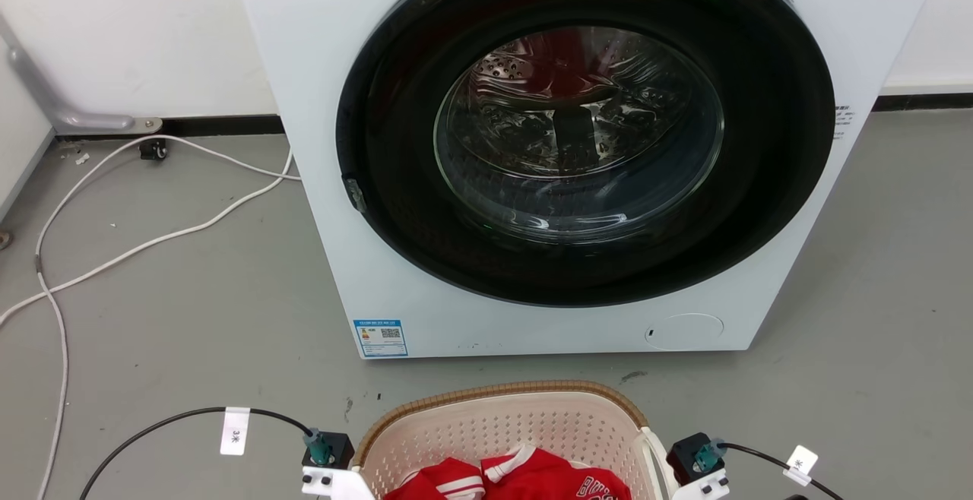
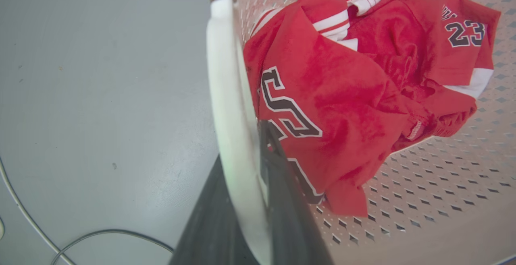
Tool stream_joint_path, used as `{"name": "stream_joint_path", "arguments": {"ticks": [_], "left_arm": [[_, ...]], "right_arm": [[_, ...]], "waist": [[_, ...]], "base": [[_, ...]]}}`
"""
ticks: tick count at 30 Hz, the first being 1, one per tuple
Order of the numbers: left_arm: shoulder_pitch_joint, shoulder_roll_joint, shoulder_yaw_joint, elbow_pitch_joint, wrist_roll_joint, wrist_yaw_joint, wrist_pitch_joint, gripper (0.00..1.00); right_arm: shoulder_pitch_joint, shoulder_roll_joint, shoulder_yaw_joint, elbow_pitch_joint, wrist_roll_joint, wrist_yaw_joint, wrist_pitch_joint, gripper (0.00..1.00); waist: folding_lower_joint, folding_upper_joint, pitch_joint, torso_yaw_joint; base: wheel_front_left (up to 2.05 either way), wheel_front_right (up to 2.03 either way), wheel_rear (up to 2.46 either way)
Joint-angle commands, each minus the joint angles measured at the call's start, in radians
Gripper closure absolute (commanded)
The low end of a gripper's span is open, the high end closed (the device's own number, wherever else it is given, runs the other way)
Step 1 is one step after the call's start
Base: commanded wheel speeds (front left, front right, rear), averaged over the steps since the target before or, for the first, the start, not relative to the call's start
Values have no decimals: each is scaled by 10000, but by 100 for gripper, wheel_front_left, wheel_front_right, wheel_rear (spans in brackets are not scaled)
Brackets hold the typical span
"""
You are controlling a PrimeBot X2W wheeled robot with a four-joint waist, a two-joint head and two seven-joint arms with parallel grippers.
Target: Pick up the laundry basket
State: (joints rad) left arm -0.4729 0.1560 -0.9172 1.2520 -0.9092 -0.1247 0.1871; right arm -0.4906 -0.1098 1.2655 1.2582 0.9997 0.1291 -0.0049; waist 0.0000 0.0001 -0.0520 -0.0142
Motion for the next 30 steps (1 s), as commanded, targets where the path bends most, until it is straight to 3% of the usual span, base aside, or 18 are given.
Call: {"name": "stream_joint_path", "arguments": {"ticks": [1, 30], "left_arm": [[-181, -2, -70, -48, 0, -102, -86, 100], [-321, -30, -629, 29, -574, -103, -202, 100]], "right_arm": [[8, 63, 47, -20, -1, 29, -37, 100], [0, 35, 134, -3, 59, 29, -15, 100]], "waist": [[0, -1, 2, 3], [0, -1, 45, 2]], "base": [[0, 0, 0], [0, 0, 0]]}}
